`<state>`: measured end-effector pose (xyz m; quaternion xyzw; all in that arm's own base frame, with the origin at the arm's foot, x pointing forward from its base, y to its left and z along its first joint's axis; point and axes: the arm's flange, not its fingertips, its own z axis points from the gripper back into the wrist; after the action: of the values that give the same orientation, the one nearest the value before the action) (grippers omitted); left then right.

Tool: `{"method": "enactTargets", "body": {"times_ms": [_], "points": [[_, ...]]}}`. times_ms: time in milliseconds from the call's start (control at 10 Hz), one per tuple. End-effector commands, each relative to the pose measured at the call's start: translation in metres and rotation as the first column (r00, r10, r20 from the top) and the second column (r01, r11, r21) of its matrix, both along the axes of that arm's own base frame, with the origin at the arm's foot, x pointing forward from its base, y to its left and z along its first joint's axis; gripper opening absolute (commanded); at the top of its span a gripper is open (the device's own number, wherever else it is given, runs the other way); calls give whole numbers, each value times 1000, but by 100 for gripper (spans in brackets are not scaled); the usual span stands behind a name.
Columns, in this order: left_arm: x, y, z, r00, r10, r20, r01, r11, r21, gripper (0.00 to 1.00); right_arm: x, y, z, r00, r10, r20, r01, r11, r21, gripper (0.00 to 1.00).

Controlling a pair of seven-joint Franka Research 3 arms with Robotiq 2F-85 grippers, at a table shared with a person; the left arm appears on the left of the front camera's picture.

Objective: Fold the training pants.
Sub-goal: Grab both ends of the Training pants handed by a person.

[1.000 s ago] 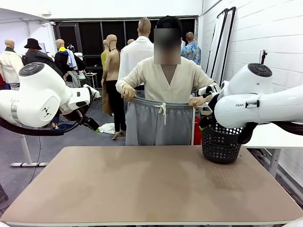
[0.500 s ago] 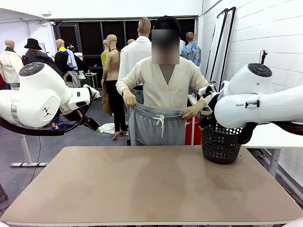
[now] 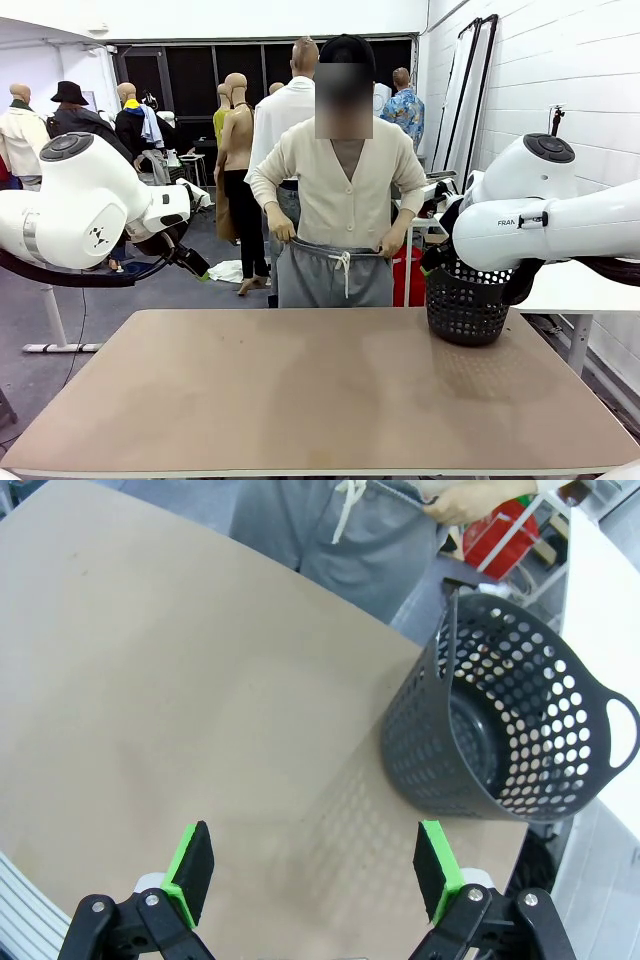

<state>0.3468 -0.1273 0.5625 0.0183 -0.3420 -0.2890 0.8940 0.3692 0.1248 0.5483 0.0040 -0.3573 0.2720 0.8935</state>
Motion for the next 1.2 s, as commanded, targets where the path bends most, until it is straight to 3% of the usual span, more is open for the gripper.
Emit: {"method": "enactTargets", "body": {"times_ms": [0,1100], "points": [[1,-1,-1,1000,-5,2,5,1000,1,100,0,-1,0,1000,7,4,-7,1000,-11,100],[1,-1,-1,1000,-5,2,5,1000,1,100,0,-1,0,1000,7,4,-7,1000,-11,100]]}}
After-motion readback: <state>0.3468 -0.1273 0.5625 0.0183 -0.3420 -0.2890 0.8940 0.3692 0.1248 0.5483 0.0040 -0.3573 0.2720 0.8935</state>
